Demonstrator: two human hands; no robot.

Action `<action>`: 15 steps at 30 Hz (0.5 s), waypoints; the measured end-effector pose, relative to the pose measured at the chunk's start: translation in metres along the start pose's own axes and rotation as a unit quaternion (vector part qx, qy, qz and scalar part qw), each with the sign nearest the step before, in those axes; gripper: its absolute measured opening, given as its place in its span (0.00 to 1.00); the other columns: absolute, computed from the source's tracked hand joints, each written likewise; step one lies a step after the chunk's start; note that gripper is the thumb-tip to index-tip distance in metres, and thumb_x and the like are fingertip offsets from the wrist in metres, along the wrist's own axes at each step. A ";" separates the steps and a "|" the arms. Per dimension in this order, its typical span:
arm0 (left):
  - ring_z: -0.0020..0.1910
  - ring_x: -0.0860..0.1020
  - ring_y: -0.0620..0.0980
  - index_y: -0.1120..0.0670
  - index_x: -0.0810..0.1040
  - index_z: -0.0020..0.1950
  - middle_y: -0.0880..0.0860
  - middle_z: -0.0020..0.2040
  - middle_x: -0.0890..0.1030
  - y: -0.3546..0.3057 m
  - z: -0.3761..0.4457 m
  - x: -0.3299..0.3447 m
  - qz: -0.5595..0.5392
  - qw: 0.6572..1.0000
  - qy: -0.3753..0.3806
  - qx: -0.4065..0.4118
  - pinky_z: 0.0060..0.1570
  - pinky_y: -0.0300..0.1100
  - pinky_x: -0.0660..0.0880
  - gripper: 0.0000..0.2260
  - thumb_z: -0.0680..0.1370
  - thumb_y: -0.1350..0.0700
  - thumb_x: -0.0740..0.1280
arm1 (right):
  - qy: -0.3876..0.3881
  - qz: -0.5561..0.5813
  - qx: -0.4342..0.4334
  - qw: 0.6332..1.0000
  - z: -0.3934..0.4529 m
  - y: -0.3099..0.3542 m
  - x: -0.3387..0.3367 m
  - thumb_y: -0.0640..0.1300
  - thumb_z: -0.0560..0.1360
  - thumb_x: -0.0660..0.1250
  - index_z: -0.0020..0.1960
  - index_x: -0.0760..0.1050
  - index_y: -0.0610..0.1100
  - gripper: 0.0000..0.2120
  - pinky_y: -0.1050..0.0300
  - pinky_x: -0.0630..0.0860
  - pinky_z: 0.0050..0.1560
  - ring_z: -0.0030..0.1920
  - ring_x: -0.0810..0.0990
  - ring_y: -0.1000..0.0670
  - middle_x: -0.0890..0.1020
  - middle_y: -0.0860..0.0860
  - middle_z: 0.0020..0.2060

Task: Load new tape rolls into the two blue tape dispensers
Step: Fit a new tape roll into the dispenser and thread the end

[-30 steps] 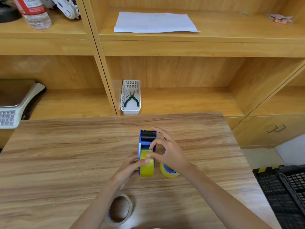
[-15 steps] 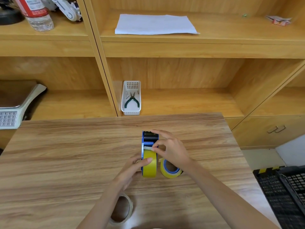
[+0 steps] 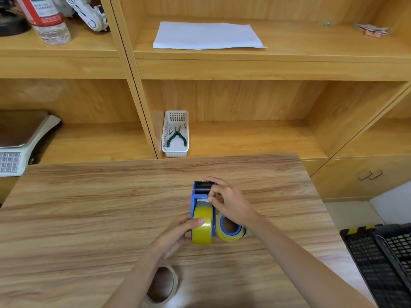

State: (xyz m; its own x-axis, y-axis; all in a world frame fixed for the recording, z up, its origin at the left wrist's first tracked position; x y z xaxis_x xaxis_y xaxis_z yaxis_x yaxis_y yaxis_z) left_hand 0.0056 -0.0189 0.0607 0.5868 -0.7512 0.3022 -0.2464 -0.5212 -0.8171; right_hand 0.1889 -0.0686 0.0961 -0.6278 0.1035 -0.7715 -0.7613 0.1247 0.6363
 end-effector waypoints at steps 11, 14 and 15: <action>0.63 0.79 0.61 0.53 0.75 0.68 0.58 0.63 0.82 0.009 -0.001 -0.004 0.020 0.999 0.034 -0.019 0.68 0.66 0.69 0.33 0.66 0.47 0.81 | -0.038 -0.103 -0.005 0.994 -0.003 0.010 -0.001 0.47 0.84 0.52 0.52 0.67 0.49 0.06 0.52 0.71 0.34 0.37 0.75 0.53 0.72 0.58 0.65; 0.63 0.79 0.59 0.54 0.72 0.70 0.58 0.62 0.82 0.012 -0.002 -0.004 0.022 0.998 0.049 -0.017 0.67 0.63 0.70 0.37 0.64 0.50 0.82 | -0.053 -0.075 0.007 0.996 -0.002 0.009 0.001 0.48 0.84 0.53 0.47 0.64 0.52 0.07 0.55 0.67 0.32 0.38 0.76 0.52 0.73 0.58 0.61; 0.63 0.80 0.58 0.54 0.72 0.70 0.58 0.62 0.82 0.012 -0.003 -0.005 0.023 0.998 0.051 -0.017 0.67 0.62 0.71 0.38 0.64 0.50 0.83 | -0.059 -0.066 0.012 0.996 -0.002 0.009 0.001 0.48 0.84 0.53 0.47 0.64 0.53 0.07 0.55 0.66 0.32 0.39 0.76 0.51 0.74 0.58 0.60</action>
State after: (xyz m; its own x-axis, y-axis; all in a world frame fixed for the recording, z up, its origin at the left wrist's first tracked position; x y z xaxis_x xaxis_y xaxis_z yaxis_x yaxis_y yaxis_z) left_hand -0.0026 -0.0226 0.0510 0.4937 -0.8107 0.3147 -0.2975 -0.4975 -0.8148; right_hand 0.1813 -0.0691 0.1011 -0.4973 0.2003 -0.8441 -0.8311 0.1692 0.5298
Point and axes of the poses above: each hand's wrist, its own z-axis towards the middle knuckle, its own x-axis out of the palm, y = z × x, the point moved 2 cm from there along z, towards the middle knuckle
